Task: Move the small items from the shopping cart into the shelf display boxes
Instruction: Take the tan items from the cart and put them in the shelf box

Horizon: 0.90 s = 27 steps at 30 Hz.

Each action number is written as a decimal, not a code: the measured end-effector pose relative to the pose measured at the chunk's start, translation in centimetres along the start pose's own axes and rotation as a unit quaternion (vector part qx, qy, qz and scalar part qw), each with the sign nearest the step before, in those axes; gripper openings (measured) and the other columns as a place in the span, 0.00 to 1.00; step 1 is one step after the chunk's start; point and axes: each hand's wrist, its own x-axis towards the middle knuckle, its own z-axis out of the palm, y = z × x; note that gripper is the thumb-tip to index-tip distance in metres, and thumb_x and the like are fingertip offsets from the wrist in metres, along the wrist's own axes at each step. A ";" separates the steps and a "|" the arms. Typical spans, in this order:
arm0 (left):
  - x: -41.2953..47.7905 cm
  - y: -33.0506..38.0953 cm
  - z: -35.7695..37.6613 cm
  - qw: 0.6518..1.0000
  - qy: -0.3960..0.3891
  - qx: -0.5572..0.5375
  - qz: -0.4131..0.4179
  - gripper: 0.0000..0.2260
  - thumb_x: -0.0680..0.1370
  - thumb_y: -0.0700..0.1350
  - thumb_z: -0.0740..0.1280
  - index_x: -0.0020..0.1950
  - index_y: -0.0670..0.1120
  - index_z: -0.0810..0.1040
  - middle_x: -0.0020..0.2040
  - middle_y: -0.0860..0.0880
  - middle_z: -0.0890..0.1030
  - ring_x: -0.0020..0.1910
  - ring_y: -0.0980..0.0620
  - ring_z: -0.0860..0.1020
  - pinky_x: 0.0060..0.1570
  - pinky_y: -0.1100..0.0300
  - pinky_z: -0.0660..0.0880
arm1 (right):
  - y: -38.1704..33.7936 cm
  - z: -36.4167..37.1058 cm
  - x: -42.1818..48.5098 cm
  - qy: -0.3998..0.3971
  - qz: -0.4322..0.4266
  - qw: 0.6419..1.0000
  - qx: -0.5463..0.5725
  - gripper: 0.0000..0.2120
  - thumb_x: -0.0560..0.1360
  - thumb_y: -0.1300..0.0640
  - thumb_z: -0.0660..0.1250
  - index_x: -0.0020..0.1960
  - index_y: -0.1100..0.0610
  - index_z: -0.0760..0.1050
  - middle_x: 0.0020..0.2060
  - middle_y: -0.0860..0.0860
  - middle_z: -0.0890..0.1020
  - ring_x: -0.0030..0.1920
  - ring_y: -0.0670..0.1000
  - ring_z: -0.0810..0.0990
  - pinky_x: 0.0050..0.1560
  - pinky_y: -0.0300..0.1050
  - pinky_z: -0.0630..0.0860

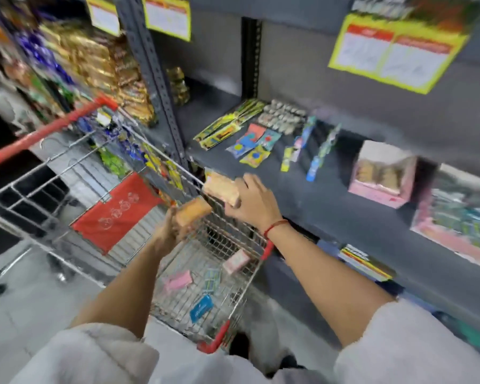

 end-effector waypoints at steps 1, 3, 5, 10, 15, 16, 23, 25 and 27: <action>-0.1 1.3 1.0 1.000 0.013 0.003 0.024 0.17 0.83 0.51 0.53 0.67 0.42 0.68 0.19 0.54 0.77 0.18 0.60 0.76 0.20 0.70 0.71 | 0.7 -1.7 0.2 0.033 0.013 0.999 -0.001 0.22 0.63 0.51 0.72 0.51 0.65 0.76 0.49 0.61 0.79 0.55 0.60 0.78 0.36 0.52 0.79; 0.7 3.4 2.8 0.997 0.032 0.022 0.069 0.17 0.80 0.49 0.60 0.63 0.38 0.72 0.16 0.55 0.71 0.18 0.56 0.72 0.20 0.67 0.68 | 2.3 -4.3 0.5 0.098 0.040 0.994 0.001 0.22 0.63 0.52 0.73 0.50 0.65 0.78 0.47 0.61 0.80 0.52 0.61 0.80 0.37 0.52 0.80; 0.2 4.9 5.4 0.994 0.013 0.023 0.107 0.15 0.79 0.49 0.62 0.57 0.38 0.75 0.20 0.54 0.75 0.20 0.55 0.73 0.21 0.68 0.68 | 4.3 -6.8 0.1 0.128 0.084 0.988 0.007 0.21 0.63 0.52 0.73 0.50 0.65 0.78 0.48 0.61 0.80 0.52 0.60 0.79 0.41 0.53 0.81; -0.7 6.8 14.5 0.988 -0.102 0.026 0.115 0.14 0.79 0.54 0.62 0.39 0.46 0.75 0.37 0.46 0.79 0.31 0.56 0.79 0.32 0.66 0.76 | 10.5 -10.9 -2.5 0.163 0.215 0.963 -0.007 0.23 0.64 0.50 0.73 0.52 0.64 0.77 0.52 0.62 0.78 0.55 0.61 0.78 0.46 0.53 0.78; -2.8 6.4 25.9 0.980 -0.176 0.021 0.090 0.08 0.77 0.50 0.66 0.45 0.46 0.75 0.39 0.49 0.76 0.31 0.56 0.73 0.30 0.68 0.74 | 15.8 -13.4 -5.6 0.212 0.351 0.912 -0.024 0.20 0.62 0.49 0.73 0.45 0.64 0.79 0.47 0.60 0.80 0.48 0.61 0.80 0.40 0.51 0.79; -3.2 5.9 28.0 0.980 -0.180 0.025 0.086 0.08 0.76 0.49 0.67 0.49 0.45 0.76 0.43 0.47 0.77 0.31 0.55 0.73 0.28 0.67 0.74 | 16.7 -13.7 -6.2 0.217 0.381 0.899 -0.019 0.24 0.62 0.47 0.73 0.49 0.64 0.78 0.50 0.60 0.80 0.50 0.61 0.80 0.41 0.50 0.79; -5.1 3.2 38.0 0.979 -0.189 0.060 0.053 0.08 0.77 0.45 0.67 0.52 0.42 0.72 0.46 0.41 0.77 0.27 0.56 0.77 0.20 0.70 0.75 | 21.1 -13.8 -8.3 0.218 0.474 0.853 0.012 0.27 0.65 0.41 0.72 0.47 0.65 0.78 0.50 0.63 0.80 0.47 0.63 0.82 0.42 0.51 0.80; -4.6 2.5 39.3 0.976 -0.167 0.104 0.090 0.12 0.76 0.42 0.68 0.58 0.39 0.74 0.47 0.40 0.79 0.19 0.60 0.77 0.20 0.70 0.75 | 21.9 -13.3 -8.4 0.205 0.484 0.851 0.015 0.26 0.66 0.41 0.72 0.46 0.65 0.78 0.49 0.63 0.80 0.46 0.63 0.82 0.41 0.49 0.80; -3.9 2.0 40.3 0.969 -0.158 0.145 0.123 0.18 0.75 0.41 0.70 0.63 0.38 0.74 0.50 0.38 0.82 0.20 0.60 0.78 0.23 0.69 0.77 | 22.7 -12.8 -8.4 0.180 0.484 0.857 0.016 0.26 0.67 0.42 0.71 0.51 0.64 0.77 0.52 0.63 0.79 0.49 0.63 0.81 0.45 0.49 0.79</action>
